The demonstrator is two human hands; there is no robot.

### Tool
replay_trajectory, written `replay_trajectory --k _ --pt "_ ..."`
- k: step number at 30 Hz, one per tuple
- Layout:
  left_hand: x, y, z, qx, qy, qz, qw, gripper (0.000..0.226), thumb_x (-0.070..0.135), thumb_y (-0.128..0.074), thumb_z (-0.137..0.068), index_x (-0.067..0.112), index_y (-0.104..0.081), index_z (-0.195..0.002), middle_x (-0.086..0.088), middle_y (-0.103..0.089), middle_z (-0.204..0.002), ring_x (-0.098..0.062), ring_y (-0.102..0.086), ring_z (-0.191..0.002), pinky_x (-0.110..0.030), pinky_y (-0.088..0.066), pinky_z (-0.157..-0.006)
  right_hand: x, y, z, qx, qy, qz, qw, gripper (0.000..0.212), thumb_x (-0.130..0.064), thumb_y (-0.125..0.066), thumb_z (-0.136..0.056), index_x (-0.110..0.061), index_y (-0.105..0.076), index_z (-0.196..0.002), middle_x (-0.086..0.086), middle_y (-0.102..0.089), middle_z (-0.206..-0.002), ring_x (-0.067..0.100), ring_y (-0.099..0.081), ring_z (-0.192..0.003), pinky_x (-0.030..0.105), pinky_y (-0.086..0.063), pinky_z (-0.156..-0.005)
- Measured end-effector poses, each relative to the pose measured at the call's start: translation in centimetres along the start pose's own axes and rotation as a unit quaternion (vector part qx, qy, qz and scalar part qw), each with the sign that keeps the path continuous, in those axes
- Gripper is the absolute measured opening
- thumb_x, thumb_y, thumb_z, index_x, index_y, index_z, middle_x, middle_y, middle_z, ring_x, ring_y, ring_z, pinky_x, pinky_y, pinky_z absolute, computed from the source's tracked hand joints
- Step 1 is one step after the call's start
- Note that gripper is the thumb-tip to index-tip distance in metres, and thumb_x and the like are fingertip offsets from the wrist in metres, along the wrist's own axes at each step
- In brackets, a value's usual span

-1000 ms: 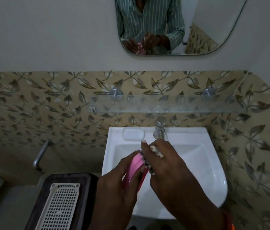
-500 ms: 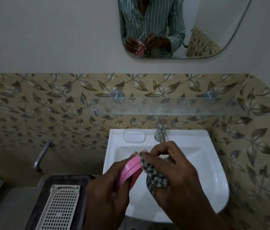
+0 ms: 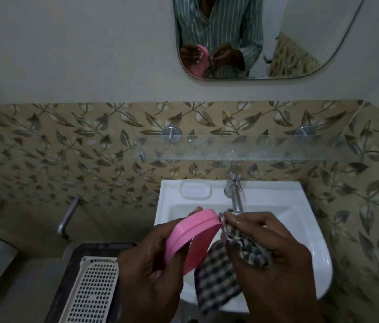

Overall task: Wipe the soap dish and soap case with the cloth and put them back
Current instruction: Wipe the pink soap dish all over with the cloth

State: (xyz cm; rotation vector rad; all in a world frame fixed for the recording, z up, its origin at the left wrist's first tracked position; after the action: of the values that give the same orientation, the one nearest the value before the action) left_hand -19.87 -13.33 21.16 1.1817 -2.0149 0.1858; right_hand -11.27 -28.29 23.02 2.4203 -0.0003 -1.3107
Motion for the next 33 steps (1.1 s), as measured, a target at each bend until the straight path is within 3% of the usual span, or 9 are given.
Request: replay_trajectory --k 5,9,11,15,20,25,28,31,33 --pt "-0.2 -0.3 -0.1 -0.002 -0.018 -0.003 1.000 0.062 0.019 -0.066 -0.080 0.065 -0.060 -0.121 0.051 -0.064 -0.103 0.026 -0.063 -0.084 0.005 -0.044 -0.073 -0.6 0.1 -0.6 -0.031 0.081 0.098 0.991 0.041 0.000 -0.076 -0.068 -0.015 -0.076 -0.106 0.001 -0.063 -0.100 0.000 -0.059 -0.085 0.007 -0.045 -0.074" --pt "-1.8 0.0 -1.1 0.083 0.157 0.117 0.977 0.026 0.041 -0.071 -0.071 0.061 -0.076 -0.089 0.031 -0.074 -0.072 0.014 -0.066 -0.061 -0.005 -0.051 -0.058 1.7 -0.7 0.0 -0.129 -0.112 -0.091 0.981 0.039 -0.005 -0.087 -0.063 -0.036 -0.080 -0.085 -0.007 -0.074 -0.087 0.008 -0.072 -0.085 0.028 -0.058 -0.078" --pt "-2.7 -0.3 -1.6 0.076 0.252 0.211 0.941 0.022 0.051 -0.078 -0.069 0.044 -0.082 -0.089 0.015 -0.079 -0.076 0.001 -0.071 -0.066 -0.016 -0.057 -0.058 2.3 -0.5 0.5 -0.142 -0.173 -0.160 0.961 0.050 0.000 -0.090 -0.060 -0.043 -0.079 -0.082 -0.009 -0.077 -0.089 0.005 -0.073 -0.088 0.019 -0.056 -0.077" --pt "-3.2 -1.0 -2.1 0.051 0.312 0.256 0.914 0.045 0.067 -0.078 -0.071 0.029 -0.081 -0.095 0.006 -0.077 -0.077 -0.009 -0.072 -0.067 -0.026 -0.057 -0.054 1.0 0.3 0.1 -0.203 -0.203 -0.237 0.928 0.033 -0.023 -0.088 -0.055 -0.039 -0.080 -0.083 -0.017 -0.077 -0.091 -0.003 -0.071 -0.087 0.005 -0.051 -0.073" --pt "-3.0 -2.6 -1.5 0.007 0.350 0.254 0.902 0.054 0.062 -0.056 -0.088 0.020 -0.073 -0.116 -0.024 -0.076 -0.107 -0.047 -0.073 -0.100 -0.063 -0.061 -0.084 -0.6 0.4 0.1 -0.161 -0.188 -0.211 0.946 0.026 -0.025 -0.090 -0.052 -0.033 -0.081 -0.075 -0.011 -0.078 -0.083 0.000 -0.073 -0.080 0.006 -0.052 -0.070" --pt "-3.4 -4.1 -0.5 -0.116 0.415 0.280 0.858 0.064 0.069 -0.043 -0.090 0.036 -0.057 -0.143 -0.005 -0.067 -0.140 -0.029 -0.067 -0.124 -0.056 -0.056 -0.100 -0.2 0.3 0.0 -0.162 -0.226 -0.171 0.945 0.029 -0.034 -0.093 -0.053 -0.023 -0.078 -0.076 -0.002 -0.077 -0.084 0.011 -0.074 -0.079 0.019 -0.057 -0.070" --pt "-3.6 -4.2 -0.4 -0.149 0.432 0.304 0.836 0.080 0.082 -0.053 -0.079 0.033 -0.059 -0.142 0.000 -0.074 -0.129 -0.026 -0.071 -0.118 -0.044 -0.060 -0.093 -0.1 0.3 -0.3 -0.168 -0.207 -0.104 0.958 0.025 -0.029 -0.094 -0.055 -0.027 -0.077 -0.072 -0.007 -0.076 -0.080 0.006 -0.073 -0.076 0.015 -0.055 -0.068" --pt "-3.6 -4.6 -0.2 -0.149 0.464 0.271 0.830 0.106 0.094 -0.063 -0.057 0.027 -0.058 -0.140 -0.003 -0.074 -0.126 -0.023 -0.073 -0.115 -0.043 -0.059 -0.094 -0.4 -0.6 -0.4 -0.200 -0.158 -0.018 0.967 0.025 -0.036 -0.092 -0.059 -0.028 -0.075 -0.076 -0.012 -0.075 -0.084 0.007 -0.071 -0.082 0.027 -0.057 -0.075" --pt "-3.8 -4.9 0.2 -0.130 0.521 0.317 0.782 0.098 0.086 -0.066 -0.063 0.016 -0.068 -0.131 -0.016 -0.075 -0.121 -0.030 -0.075 -0.109 -0.048 -0.060 -0.091 -0.6 -1.3 -0.4 -0.220 -0.155 -0.010 0.963 0.029 -0.040 -0.090 -0.059 -0.029 -0.075 -0.082 -0.014 -0.075 -0.088 0.006 -0.071 -0.084 0.028 -0.058 -0.077"
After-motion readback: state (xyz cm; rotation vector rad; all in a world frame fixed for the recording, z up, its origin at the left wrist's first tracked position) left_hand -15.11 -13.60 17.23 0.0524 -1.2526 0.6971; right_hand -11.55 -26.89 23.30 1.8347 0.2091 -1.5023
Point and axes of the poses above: each hand's wrist, its own z-axis away from the middle knuckle, its own y-axis out of the back of the hand, x = y × z, the point moved 3 cm from there along -z, towards the middle knuckle
